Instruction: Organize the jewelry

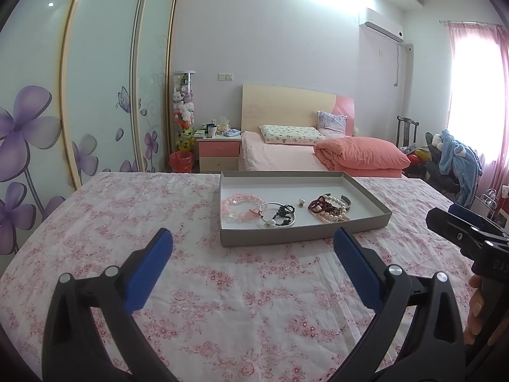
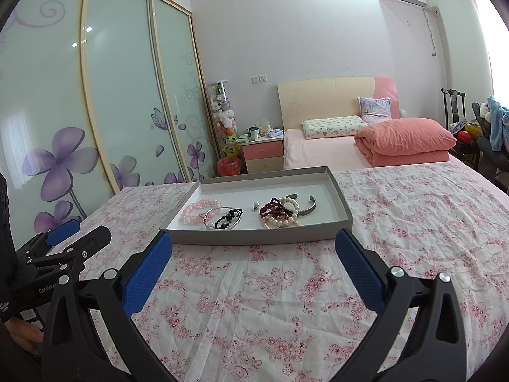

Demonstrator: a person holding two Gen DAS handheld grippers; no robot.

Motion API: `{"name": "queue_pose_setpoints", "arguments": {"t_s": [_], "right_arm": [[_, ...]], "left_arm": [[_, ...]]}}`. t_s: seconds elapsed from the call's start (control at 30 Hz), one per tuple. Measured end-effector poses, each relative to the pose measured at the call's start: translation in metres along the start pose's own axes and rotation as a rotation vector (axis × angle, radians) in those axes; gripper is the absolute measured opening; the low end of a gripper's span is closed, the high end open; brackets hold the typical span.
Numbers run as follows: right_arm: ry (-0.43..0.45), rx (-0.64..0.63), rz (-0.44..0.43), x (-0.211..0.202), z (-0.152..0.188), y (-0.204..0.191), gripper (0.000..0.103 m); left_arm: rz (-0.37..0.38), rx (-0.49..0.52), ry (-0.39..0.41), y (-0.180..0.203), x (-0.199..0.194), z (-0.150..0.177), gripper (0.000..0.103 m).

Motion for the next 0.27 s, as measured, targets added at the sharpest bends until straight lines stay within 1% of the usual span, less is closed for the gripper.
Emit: {"name": "queue_pose_setpoints", "arguments": {"t_s": [0.27], "right_arm": [[0.0,0.001,0.001,0.0001,0.0002,0.0009,0.101]], "left_arm": [[0.005,-0.005,-0.004,-0.0007,-0.0006,-0.0008,0.099]]}}
Point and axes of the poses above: each gripper's, at about its wrist camera, not at the fingertips, and x roughly the way its jaws point, y to its right, z to its underside, the point moved 1 cm from there along x, roughly the way its jaws point, and after that the axes turned 9 degrees about y, right-handed, at the moved point
